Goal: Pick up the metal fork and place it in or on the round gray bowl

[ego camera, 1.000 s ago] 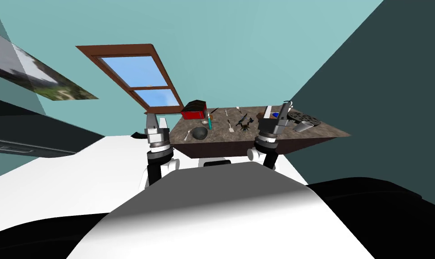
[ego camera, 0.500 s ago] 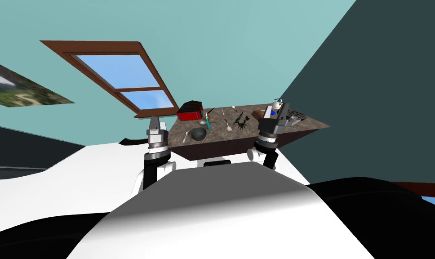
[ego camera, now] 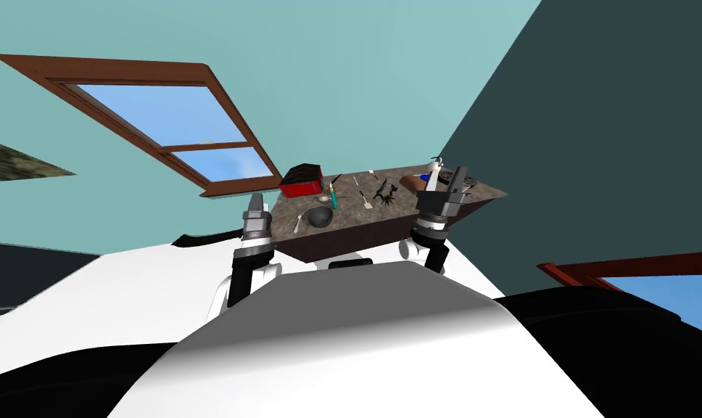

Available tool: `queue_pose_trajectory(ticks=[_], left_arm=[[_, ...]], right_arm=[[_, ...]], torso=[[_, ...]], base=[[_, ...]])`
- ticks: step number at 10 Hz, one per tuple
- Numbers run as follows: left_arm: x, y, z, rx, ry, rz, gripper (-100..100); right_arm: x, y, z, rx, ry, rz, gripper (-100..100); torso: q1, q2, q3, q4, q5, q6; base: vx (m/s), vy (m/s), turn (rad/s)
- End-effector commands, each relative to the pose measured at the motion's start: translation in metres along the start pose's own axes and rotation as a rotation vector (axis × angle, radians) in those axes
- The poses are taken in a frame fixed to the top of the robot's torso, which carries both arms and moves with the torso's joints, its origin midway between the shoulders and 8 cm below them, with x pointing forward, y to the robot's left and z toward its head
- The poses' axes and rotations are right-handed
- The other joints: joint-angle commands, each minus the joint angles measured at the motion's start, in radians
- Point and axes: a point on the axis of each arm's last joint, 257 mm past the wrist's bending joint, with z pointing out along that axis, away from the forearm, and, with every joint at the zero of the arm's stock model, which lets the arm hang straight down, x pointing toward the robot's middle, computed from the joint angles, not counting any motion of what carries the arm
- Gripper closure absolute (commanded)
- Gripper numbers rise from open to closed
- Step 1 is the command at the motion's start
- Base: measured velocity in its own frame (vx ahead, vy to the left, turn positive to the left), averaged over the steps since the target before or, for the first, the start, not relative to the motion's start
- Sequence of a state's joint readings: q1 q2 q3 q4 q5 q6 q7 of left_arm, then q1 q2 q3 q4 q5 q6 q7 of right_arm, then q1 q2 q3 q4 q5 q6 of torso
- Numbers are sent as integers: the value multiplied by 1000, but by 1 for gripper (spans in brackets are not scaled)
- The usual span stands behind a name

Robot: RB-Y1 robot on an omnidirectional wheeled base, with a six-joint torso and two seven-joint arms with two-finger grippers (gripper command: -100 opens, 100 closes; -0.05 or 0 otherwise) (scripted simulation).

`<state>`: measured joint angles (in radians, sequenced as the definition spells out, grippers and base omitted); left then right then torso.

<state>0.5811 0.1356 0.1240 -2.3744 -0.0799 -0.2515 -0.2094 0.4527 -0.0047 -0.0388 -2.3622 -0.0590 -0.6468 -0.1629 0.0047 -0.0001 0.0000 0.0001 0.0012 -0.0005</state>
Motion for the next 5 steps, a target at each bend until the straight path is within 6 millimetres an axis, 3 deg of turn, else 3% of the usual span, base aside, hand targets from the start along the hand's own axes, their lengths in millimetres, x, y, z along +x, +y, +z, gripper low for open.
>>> queue_pose_trajectory(ticks=[1, 5], left_arm=[[-4, 15, -3, -55, 9, 30, -100], [-8, 53, -14, -195, 35, 84, -100]], right_arm=[[0, 0, 0, 0, 0, 0, 0], [0, 0, 0, 0, 0, 0, 0]], torso=[[0, 0, 0, 0, 0, 0], [0, 0, 0, 0, 0, 0]], base=[[-16, 70, -189], [-19, 73, -243]])
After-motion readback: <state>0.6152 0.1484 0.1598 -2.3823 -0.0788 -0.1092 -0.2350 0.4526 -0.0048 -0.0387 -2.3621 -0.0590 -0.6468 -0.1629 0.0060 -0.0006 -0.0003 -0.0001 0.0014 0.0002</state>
